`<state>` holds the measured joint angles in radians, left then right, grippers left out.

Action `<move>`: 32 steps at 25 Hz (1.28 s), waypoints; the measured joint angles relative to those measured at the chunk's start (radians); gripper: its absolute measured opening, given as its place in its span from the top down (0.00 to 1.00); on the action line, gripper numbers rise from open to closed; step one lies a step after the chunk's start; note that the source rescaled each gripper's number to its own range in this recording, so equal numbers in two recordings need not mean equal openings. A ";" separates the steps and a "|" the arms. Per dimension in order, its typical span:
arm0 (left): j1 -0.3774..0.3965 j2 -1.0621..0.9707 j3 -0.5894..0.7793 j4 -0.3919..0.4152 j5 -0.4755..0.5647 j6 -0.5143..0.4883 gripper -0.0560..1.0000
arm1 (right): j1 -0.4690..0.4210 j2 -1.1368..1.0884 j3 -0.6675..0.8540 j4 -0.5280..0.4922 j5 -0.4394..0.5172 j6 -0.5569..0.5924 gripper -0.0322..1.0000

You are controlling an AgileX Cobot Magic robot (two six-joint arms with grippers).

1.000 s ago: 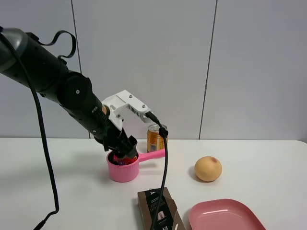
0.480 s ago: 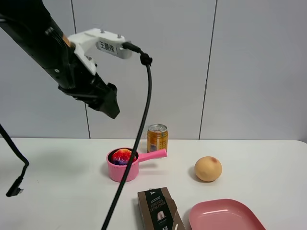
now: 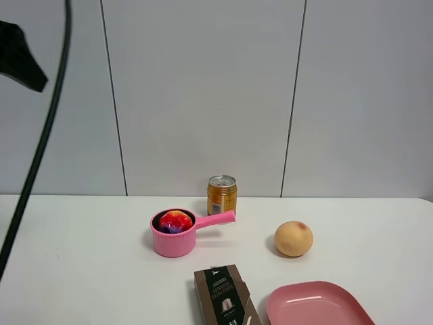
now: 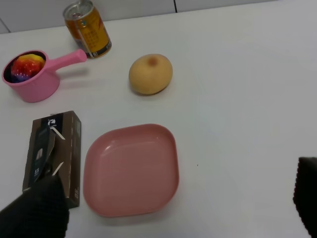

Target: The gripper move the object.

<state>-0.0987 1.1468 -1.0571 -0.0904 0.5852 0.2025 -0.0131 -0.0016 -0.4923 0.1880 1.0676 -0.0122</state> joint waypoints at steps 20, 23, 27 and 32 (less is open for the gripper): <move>0.431 -0.730 0.295 -0.146 0.376 0.073 0.53 | 0.000 0.000 0.000 0.000 0.000 0.000 0.00; 0.356 -0.795 0.339 -0.187 0.385 0.101 0.55 | 0.000 0.000 0.000 0.000 0.000 0.000 0.00; 0.271 -0.861 0.373 -0.172 0.443 0.044 0.55 | 0.000 0.000 0.000 0.000 0.000 0.000 0.00; 0.248 -0.950 0.395 -0.042 0.517 -0.070 0.56 | 0.000 0.000 0.000 0.000 0.000 0.000 0.00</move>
<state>0.1493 0.1969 -0.6625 -0.1325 1.1027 0.1324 -0.0131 -0.0016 -0.4923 0.1880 1.0676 -0.0122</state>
